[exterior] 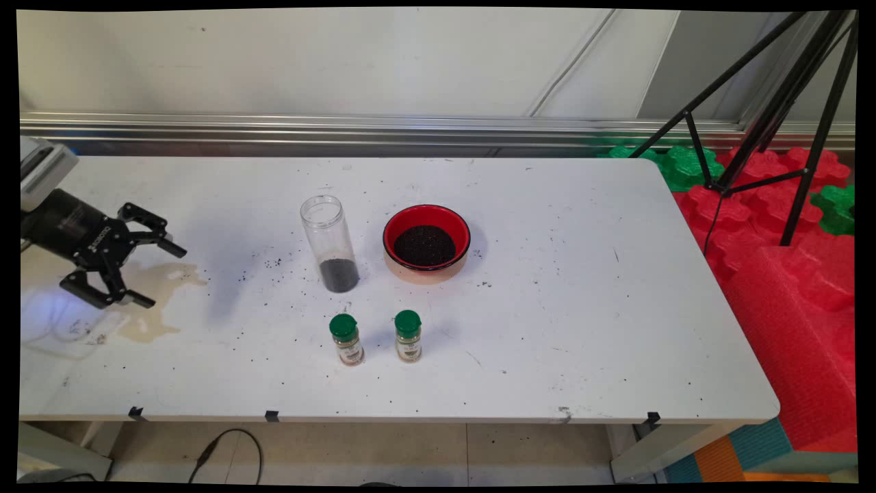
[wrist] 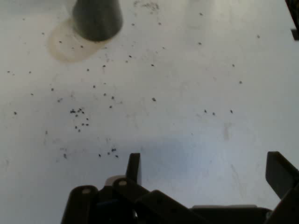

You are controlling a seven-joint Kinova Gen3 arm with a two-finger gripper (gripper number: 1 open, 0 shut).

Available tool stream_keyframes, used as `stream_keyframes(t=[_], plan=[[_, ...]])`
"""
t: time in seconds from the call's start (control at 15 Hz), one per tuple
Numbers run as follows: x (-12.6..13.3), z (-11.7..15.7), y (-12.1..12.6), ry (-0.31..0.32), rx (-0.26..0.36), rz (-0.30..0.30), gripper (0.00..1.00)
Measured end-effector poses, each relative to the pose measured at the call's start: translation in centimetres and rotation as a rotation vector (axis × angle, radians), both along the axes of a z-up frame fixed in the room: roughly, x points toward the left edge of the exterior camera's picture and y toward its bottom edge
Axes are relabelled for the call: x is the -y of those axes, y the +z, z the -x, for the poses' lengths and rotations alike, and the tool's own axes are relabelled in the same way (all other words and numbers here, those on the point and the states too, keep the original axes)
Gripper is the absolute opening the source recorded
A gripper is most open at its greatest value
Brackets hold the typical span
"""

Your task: Pick up the black seasoning powder from the table

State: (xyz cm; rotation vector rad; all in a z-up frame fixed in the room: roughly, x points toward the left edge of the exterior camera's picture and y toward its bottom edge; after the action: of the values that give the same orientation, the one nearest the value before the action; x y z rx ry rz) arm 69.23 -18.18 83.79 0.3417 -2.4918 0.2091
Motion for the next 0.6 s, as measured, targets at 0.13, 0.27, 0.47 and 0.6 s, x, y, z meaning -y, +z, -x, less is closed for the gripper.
stream_keyframes(t=[0.13,0.27,0.47,0.6], plan=[[0.4,0.5,0.2,0.035,-0.012,-0.009,1.00],[0.9,1.0,0.4,0.071,-0.025,-0.017,1.00],[2.0,2.1,0.6,0.123,-0.047,-0.026,1.00],[2.9,2.8,0.7,0.151,-0.062,-0.028,1.00]])
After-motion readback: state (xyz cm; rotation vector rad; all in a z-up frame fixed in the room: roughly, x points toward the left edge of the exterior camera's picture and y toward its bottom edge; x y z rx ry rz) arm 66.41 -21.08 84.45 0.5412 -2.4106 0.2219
